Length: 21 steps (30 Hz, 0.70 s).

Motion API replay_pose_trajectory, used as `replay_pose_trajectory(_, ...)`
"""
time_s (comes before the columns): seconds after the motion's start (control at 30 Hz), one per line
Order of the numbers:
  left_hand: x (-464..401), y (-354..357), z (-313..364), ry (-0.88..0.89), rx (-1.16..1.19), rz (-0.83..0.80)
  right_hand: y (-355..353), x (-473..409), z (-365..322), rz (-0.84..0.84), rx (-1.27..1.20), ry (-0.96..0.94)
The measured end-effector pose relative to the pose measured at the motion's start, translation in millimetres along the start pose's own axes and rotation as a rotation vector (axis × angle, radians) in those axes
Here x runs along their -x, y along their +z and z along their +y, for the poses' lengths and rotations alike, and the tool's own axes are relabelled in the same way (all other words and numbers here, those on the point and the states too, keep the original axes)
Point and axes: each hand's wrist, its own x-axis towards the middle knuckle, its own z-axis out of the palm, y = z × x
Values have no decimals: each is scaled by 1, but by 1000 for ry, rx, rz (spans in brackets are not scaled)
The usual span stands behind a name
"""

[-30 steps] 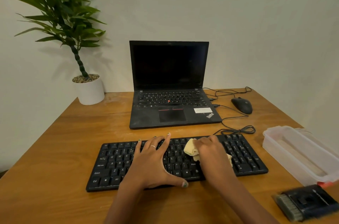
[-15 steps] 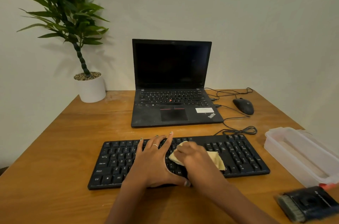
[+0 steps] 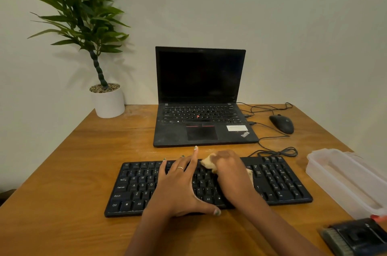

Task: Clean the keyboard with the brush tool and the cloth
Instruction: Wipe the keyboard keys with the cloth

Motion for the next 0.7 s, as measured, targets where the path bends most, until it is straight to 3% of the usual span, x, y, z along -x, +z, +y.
replay_pose_trajectory(0.1,1,0,-1,3,22,11,8,11,-23,-76,-126,-262)
replay_pose_trajectory(0.17,1,-1,1,1,13,2,3,10,-10,-81,-165,-202)
replay_pose_trajectory(0.27,2,-2,2,-4,-9,-17,-10,5,19,-10,-24,3)
replay_pose_trajectory(0.47,0,-1,0,-12,-4,-20,-11,32,-9,-140,-70,-263)
replay_pose_trajectory(0.6,-1,0,0,-6,-20,-19,-20,26,14,-33,-20,0)
replay_pose_trajectory(0.7,-1,2,0,-11,-23,-20,-11,34,2,-91,-27,-54)
